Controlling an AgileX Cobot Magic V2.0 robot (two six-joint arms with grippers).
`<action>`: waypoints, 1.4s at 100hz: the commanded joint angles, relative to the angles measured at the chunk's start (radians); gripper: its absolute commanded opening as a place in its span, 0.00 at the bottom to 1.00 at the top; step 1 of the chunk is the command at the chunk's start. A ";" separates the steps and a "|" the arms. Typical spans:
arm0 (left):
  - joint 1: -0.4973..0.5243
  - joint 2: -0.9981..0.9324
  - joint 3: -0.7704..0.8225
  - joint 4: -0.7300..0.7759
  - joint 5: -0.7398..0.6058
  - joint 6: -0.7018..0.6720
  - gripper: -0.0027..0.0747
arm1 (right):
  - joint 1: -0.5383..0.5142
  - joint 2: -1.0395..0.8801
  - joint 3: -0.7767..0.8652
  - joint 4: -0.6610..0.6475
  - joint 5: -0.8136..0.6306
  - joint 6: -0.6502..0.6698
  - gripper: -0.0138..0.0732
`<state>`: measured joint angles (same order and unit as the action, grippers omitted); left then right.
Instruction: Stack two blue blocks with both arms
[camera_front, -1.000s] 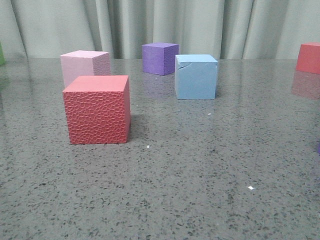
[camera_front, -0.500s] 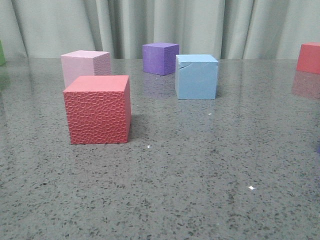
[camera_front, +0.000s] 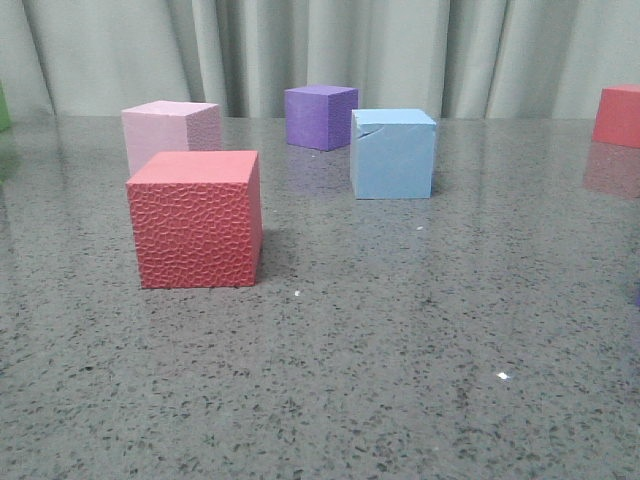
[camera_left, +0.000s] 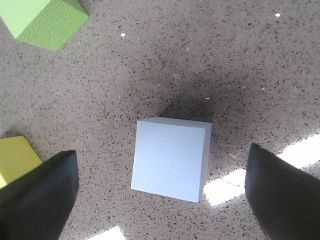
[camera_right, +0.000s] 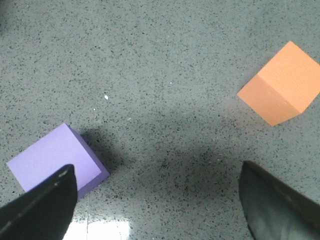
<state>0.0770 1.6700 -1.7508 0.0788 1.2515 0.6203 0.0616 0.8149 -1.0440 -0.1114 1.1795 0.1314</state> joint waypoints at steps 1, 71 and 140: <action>0.006 -0.040 -0.029 -0.010 0.022 0.020 0.86 | -0.007 -0.007 -0.021 -0.011 -0.058 -0.007 0.90; 0.095 0.045 -0.022 -0.143 0.027 0.118 0.86 | -0.007 -0.007 -0.021 -0.011 -0.066 -0.007 0.90; 0.099 0.116 -0.013 -0.143 0.027 0.134 0.86 | -0.007 -0.007 -0.021 -0.011 -0.067 -0.007 0.90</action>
<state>0.1752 1.8272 -1.7453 -0.0472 1.2471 0.7541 0.0616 0.8149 -1.0421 -0.1114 1.1674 0.1308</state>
